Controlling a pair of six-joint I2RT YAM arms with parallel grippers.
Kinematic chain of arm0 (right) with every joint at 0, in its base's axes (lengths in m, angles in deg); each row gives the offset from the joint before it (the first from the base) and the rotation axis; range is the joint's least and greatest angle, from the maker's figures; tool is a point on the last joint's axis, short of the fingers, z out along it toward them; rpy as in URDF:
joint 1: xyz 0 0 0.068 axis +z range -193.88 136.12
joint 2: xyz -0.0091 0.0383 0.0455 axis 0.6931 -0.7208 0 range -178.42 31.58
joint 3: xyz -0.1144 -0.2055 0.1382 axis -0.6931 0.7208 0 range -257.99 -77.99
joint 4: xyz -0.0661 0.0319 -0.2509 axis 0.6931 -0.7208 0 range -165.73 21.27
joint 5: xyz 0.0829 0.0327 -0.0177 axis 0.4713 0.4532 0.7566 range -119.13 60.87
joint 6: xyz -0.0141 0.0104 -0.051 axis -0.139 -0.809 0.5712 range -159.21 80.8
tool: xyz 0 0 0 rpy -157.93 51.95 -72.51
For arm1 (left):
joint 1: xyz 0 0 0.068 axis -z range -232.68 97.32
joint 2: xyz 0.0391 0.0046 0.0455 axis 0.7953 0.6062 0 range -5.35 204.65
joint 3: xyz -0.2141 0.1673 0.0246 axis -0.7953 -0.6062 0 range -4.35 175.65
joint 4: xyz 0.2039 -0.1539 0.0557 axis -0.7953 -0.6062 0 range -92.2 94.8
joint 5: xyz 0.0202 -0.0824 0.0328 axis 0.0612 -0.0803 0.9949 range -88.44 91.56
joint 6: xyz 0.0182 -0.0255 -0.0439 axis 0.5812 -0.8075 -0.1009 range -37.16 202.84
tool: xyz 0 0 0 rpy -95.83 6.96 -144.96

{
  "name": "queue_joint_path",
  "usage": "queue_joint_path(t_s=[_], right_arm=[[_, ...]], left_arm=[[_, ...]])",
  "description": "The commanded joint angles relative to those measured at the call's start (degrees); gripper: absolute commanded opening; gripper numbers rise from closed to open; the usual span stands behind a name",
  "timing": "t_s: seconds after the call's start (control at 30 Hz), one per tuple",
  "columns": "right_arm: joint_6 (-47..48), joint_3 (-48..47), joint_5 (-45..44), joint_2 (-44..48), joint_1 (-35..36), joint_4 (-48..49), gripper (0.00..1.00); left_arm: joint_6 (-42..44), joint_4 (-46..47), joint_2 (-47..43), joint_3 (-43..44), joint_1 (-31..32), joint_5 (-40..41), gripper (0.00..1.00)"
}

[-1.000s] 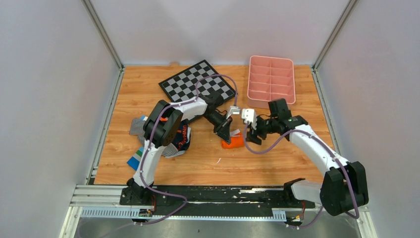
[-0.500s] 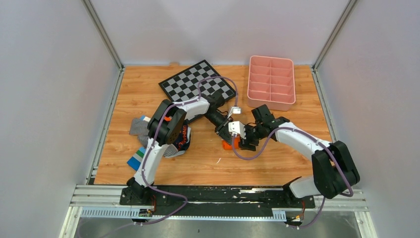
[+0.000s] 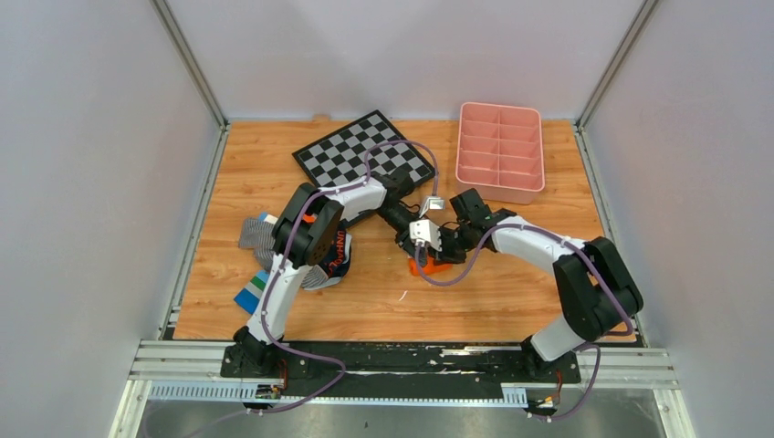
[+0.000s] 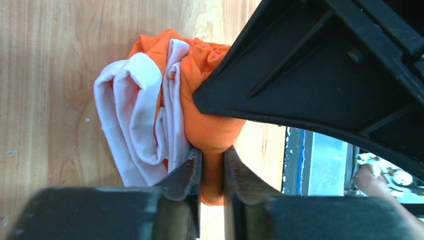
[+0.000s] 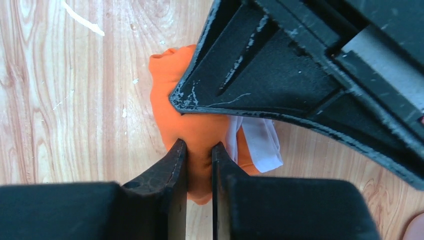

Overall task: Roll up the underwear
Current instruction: Roll the underwear to the center of the board.

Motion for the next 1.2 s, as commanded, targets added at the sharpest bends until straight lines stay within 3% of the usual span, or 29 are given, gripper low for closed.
queue_joint_path(t_s=[0.0,0.07,0.13,0.37,0.57,0.7,0.8,0.97,1.07,1.17], right_arm=[[-0.18,-2.66,1.81,-6.27,1.05,-4.43,0.03],[0.19,-4.29,3.18,-8.08,1.04,-8.05,0.0],[-0.02,-5.73,4.75,-9.75,0.84,-11.38,0.0],[-3.02,-11.54,7.0,-16.82,0.02,-18.73,0.0],[-10.65,-18.89,6.98,-25.8,-2.17,-22.62,0.0],[-14.0,-25.17,8.22,-31.94,-4.85,-26.41,0.0],[-15.78,-28.62,8.83,-35.53,-6.58,-28.79,0.0],[-17.23,-34.3,10.23,-41.39,-8.51,-33.48,0.0],[-17.57,-35.43,10.57,-42.53,-8.86,-34.42,0.0],[-17.81,-35.73,10.57,-42.85,-8.86,-34.5,0.0]], left_arm=[[4.4,-2.73,1.66,-1.63,1.16,13.7,0.27],[4.82,-0.5,-2.84,-3.85,0.45,15.75,0.44],[1.43,7.69,-9.85,-8.98,-1.2,18.44,0.49],[-6.79,23.56,-30.47,-16.54,-8.51,33.2,0.52],[-1.82,30.17,-46.79,-23.1,-9.0,43.36,0.54],[9.16,24.94,-50.56,-18.45,-9.07,52.69,0.54],[13.74,22.18,-51.9,-16.56,-9.08,50.25,0.54],[17.43,13.63,-53.1,-16.13,-6.87,34.24,0.53],[23.13,8.73,-53.35,-20.19,-1.34,32.63,0.51],[26.19,9.05,-52.48,-26.48,6.33,37.01,0.51]])
